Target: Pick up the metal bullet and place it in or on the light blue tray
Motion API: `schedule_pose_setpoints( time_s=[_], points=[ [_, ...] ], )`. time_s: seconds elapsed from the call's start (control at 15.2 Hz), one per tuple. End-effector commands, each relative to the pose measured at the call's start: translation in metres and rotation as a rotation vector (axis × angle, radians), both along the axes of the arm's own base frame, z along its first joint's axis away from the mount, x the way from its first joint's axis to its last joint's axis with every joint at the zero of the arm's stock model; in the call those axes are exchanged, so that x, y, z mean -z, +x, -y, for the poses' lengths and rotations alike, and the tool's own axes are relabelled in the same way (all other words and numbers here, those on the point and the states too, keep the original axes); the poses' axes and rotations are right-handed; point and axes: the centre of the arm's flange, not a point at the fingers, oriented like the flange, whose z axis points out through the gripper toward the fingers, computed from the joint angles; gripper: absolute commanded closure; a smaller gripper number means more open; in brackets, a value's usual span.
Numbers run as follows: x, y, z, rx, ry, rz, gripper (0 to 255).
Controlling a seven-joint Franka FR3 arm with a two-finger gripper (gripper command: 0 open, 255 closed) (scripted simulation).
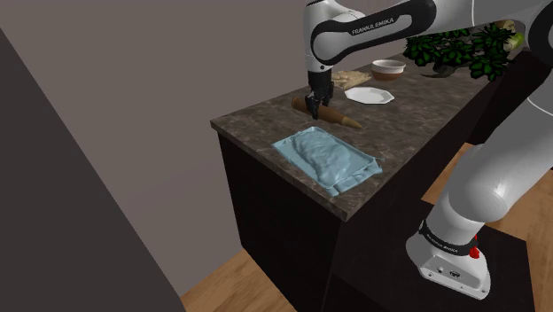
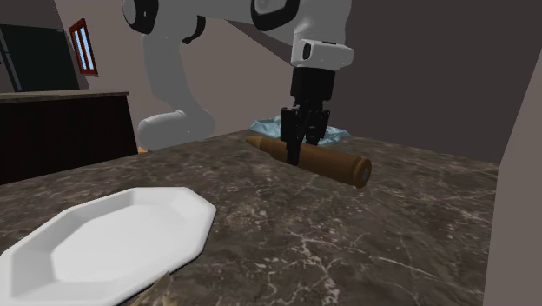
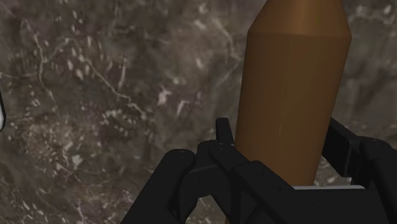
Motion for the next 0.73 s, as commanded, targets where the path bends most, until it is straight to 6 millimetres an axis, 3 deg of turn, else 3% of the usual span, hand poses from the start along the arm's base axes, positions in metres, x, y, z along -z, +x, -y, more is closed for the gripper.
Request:
schedule_pose_setpoints(
  time_s=[0.0,0.46,0.66],
  points=[
    [0.000,0.000,0.000,0.000,0.000,0.000,255],
    [0.000,0.000,0.000,0.000,0.000,0.000,255],
    [-0.016,0.000,0.000,0.000,0.000,0.000,255]
  ],
)
